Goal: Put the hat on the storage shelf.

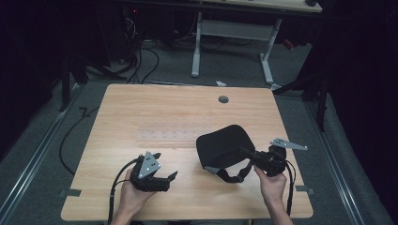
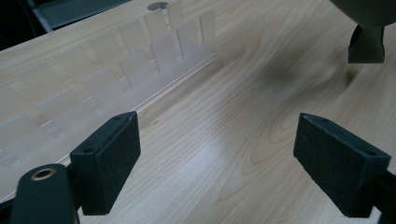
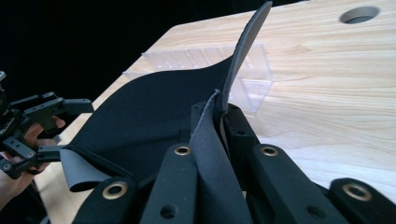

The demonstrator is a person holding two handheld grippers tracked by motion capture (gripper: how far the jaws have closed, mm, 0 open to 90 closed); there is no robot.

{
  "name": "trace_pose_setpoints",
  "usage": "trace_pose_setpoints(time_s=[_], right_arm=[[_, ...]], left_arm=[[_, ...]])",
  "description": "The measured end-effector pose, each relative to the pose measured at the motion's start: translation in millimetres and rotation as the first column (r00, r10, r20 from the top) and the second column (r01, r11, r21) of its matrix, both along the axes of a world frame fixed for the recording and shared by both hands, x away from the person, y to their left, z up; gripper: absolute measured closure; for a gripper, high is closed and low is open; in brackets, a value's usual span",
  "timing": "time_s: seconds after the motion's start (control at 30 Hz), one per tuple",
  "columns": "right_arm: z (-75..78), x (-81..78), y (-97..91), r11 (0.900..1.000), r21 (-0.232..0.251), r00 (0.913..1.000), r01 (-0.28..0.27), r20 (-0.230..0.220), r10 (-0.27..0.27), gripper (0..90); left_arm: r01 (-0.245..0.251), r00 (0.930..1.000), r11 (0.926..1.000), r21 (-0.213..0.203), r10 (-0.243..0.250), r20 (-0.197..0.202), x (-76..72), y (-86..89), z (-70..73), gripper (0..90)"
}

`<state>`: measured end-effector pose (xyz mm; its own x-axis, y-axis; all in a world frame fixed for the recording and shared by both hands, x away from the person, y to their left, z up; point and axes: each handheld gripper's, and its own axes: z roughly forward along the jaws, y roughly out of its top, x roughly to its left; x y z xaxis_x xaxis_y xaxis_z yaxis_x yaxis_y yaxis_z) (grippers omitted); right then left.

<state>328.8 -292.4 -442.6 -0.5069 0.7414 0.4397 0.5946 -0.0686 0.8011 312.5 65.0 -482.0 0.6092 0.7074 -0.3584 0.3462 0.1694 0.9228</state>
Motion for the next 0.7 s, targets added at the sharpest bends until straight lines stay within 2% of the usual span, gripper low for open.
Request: trace_pose_setpoints(time_s=[0.23, 0.33, 0.4, 0.43, 0.57, 0.7], right_arm=[[-1.3, 5.2, 17.8, 0.9987, -0.014, 0.9989, -0.048, -0.004, 0.048, 84.9], [-2.2, 7.3, 25.7, 0.9973, -0.018, 0.9975, -0.071, -0.001, 0.071, 84.8], [-3.3, 9.0, 28.2, 0.9966, -0.024, 0.9969, -0.079, -0.003, 0.079, 84.8], [-4.0, 9.7, 28.9, 0.9964, -0.025, 0.9967, -0.081, -0.005, 0.081, 84.7], [-3.2, 10.5, 31.2, 0.9954, -0.031, 0.9958, -0.09, -0.016, 0.09, 84.7], [-2.1, 10.3, 34.4, 0.9947, -0.025, 0.9948, -0.1, -0.019, 0.1, 84.7]], left_arm=[[0.02, 0.9997, 0.9998, -0.003, -0.019, 0.017, -4.5, -3.2, 2.0, 14.7], [0.039, 0.9992, 0.9989, -0.027, -0.039, -0.002, -5.1, -4.7, 3.8, 14.7], [0.048, 0.9988, 0.9986, -0.022, -0.048, -0.004, -5.3, -6.0, 3.7, 14.7], [0.051, 0.9987, 0.9986, -0.013, -0.051, 0.0, -5.6, -6.4, 4.1, 14.7], [0.063, 0.9978, 0.9975, -0.031, -0.062, 0.02, -7.7, -7.5, 8.0, 14.6], [0.067, 0.9974, 0.9974, -0.026, -0.066, 0.03, -8.2, -9.8, 9.0, 14.5]])
